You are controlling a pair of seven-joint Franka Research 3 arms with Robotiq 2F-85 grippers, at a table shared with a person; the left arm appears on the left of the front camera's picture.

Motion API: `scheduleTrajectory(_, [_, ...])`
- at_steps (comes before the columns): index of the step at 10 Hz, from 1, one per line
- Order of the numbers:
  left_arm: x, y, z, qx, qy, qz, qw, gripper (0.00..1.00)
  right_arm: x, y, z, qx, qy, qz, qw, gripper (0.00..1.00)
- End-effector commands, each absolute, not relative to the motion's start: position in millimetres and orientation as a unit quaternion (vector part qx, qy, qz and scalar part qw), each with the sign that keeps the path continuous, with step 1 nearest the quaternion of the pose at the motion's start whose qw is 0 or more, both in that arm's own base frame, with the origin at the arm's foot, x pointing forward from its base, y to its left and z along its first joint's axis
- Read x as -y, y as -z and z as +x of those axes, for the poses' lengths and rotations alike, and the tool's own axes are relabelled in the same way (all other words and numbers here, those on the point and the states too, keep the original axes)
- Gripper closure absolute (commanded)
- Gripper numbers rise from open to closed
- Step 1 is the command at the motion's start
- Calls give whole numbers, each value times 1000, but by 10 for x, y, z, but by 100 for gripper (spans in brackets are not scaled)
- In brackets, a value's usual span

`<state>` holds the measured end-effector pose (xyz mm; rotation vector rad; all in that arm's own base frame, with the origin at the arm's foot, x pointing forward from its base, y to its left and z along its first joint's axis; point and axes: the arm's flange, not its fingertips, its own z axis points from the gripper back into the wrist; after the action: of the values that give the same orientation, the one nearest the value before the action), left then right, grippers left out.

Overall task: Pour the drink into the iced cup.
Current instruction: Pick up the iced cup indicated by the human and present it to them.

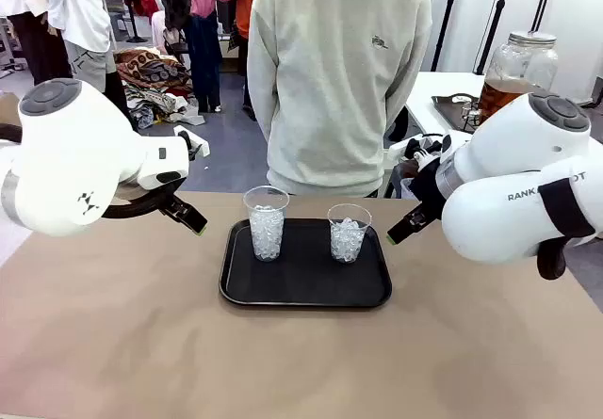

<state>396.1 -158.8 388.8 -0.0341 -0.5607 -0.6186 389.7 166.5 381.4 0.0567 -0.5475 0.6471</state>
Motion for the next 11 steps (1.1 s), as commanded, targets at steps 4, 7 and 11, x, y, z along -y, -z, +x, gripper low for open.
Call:
scheduleTrajectory(4, [1582, -3899, 3966, 277, 300, -16, 913, 0, -1654, -3820, 3908, 270, -312, 28, 911, 0])
scheduleTrajectory(7, [1582, -3899, 3966, 277, 300, -16, 913, 0, -1654, -3820, 3908, 270, -312, 28, 911, 0])
scheduleTrajectory(11, [1492, -4315, 3908, 301, 262, -64, 915, 0, -1592, -4091, 3917, 254, -299, 70, 917, 0])
